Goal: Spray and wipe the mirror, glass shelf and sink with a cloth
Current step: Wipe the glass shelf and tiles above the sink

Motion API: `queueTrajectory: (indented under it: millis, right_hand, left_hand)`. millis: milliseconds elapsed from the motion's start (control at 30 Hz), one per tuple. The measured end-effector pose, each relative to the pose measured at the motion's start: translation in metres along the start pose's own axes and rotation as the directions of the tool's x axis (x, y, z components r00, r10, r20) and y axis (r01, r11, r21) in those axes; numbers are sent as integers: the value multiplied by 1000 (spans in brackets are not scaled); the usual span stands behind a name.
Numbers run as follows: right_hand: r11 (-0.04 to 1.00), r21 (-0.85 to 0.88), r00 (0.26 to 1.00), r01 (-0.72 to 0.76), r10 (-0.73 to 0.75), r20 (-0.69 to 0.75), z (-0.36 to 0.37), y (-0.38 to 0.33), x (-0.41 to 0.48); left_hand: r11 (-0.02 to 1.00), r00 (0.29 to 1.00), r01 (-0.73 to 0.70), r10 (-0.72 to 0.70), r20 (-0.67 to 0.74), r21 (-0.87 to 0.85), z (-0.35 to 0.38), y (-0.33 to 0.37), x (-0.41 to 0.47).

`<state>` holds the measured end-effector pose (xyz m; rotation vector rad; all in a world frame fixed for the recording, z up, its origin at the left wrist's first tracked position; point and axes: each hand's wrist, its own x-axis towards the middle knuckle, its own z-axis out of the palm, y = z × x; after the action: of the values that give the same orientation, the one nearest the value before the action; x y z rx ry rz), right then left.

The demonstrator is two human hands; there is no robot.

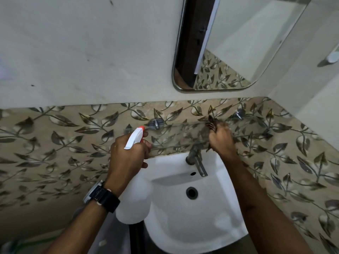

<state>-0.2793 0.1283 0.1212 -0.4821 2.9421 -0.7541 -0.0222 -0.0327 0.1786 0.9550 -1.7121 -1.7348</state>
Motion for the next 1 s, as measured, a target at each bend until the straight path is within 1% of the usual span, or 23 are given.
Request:
queueTrajectory:
  millis: [67, 133, 167, 200, 233, 300, 333, 367, 433, 467, 500, 533, 567, 633, 667, 700, 767, 800, 867, 900, 967, 1000]
  right_hand:
    - [999, -8, 999, 31, -31, 27, 16, -22, -13]
    - [982, 20, 982, 187, -187, 1, 40, -47, -37]
    - [955, 30, 955, 295, -295, -11, 54, -57, -47]
    - [925, 21, 925, 379, -380, 13, 61, -67, -60]
    - [896, 24, 894, 443, -444, 59, 66, -70, -65]
    - [858, 39, 846, 512, -511, 150, 57, -66, -59]
    - [864, 46, 850, 501, -501, 160, 47, -60, -54]
    - [885, 53, 873, 463, -466, 146, 40, -50, -44]
    - [956, 54, 952, 290, -293, 89, 22, -33, -28]
    - [978, 51, 976, 201, -204, 71, 17, -28, -24]
    - [989, 32, 988, 147, -149, 46, 18, -26, -21]
    - [991, 7, 990, 137, -137, 12, 20, -33, -26]
    - [986, -6, 985, 168, -168, -44, 30, -41, -33]
    - [954, -16, 945, 299, -298, -136, 55, -67, -55]
    - [929, -16, 920, 369, -368, -136, 66, -85, -70]
    - [896, -8, 892, 445, -444, -87, 78, -100, -82]
    - [814, 29, 814, 581, -581, -10, 93, -120, -101]
    - [802, 78, 803, 592, -596, 30, 90, -124, -102]
    - [832, 140, 830, 537, -550, 87, 83, -114, -88]
    - [846, 143, 849, 513, -525, 57, 82, -106, -81]
    - [873, 73, 876, 483, -482, -30, 83, -98, -72]
    - [883, 28, 884, 468, -467, -24, 84, -102, -71]
  left_hand:
    - [1000, 1000, 15, -15, -14, 5, -6, -3, 1]
    - [1000, 999, 23, -23, -25, 3, -8, -5, 3]
    - [1000, 999, 26, -25, -26, 3, -9, -5, 3]
    - [1000, 999, 28, -28, -27, 9, -9, -5, 3]
    - [999, 999, 28, -28, -27, 16, -8, -5, 2]
    - [999, 999, 35, -34, -25, 21, -8, -7, 1]
    - [999, 999, 41, -40, -20, 18, -8, -8, 0]
    - [999, 999, 47, -47, -18, 10, -10, -9, 0]
    - [998, 998, 63, -63, -19, -6, -14, -11, 0]
    - [997, 997, 73, -73, -27, -16, -17, -11, 0]
    - [997, 996, 78, -79, -39, -18, -21, -12, 1]
    - [997, 995, 79, -79, -53, -7, -25, -13, 2]
    - [997, 994, 78, -77, -71, 8, -29, -15, 3]
    - [997, 993, 63, -59, -98, 38, -34, -16, 4]
    - [997, 993, 59, -53, -105, 58, -35, -15, 4]
    - [995, 993, 53, -44, -108, 82, -35, -15, 4]
    - [992, 994, 32, -19, -108, 121, -34, -12, 3]
    - [992, 994, 19, -6, -109, 123, -35, -10, 2]
    - [993, 993, 6, 8, -119, 114, -38, -9, 3]
    - [993, 993, 3, 12, -121, 118, -41, -10, 4]
    - [992, 991, 8, 9, -133, 124, -48, -12, 4]
    - [992, 990, 13, 5, -143, 122, -51, -12, 3]
